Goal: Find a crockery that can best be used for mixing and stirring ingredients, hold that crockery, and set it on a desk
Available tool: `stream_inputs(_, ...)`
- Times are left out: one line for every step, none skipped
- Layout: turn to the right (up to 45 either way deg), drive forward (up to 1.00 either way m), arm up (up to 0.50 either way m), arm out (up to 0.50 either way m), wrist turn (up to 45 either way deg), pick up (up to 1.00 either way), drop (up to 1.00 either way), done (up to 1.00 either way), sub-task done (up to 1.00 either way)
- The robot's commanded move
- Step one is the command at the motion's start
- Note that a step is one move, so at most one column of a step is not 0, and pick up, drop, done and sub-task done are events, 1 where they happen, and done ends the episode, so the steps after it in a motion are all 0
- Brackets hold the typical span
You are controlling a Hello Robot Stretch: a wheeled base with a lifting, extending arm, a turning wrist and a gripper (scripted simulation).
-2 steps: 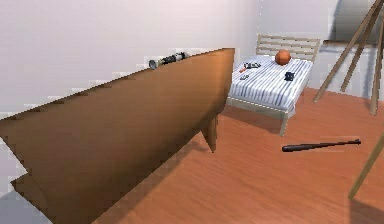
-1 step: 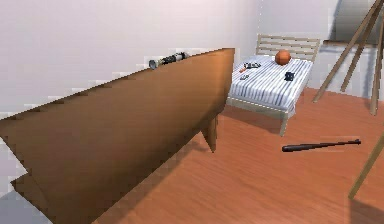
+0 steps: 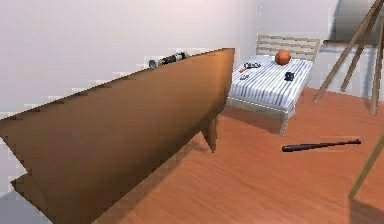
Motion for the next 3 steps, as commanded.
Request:
stream_inputs(0.0,0.00,0.00,0.00,0.0,1.00,0.00,0.00,0.00)
stream_inputs(0.0,0.00,0.10,0.00,0.0,0.00,0.00,0.00,0.00)
stream_inputs(0.0,0.00,0.20,0.00,0.0,0.00,0.00,0.00,0.00)
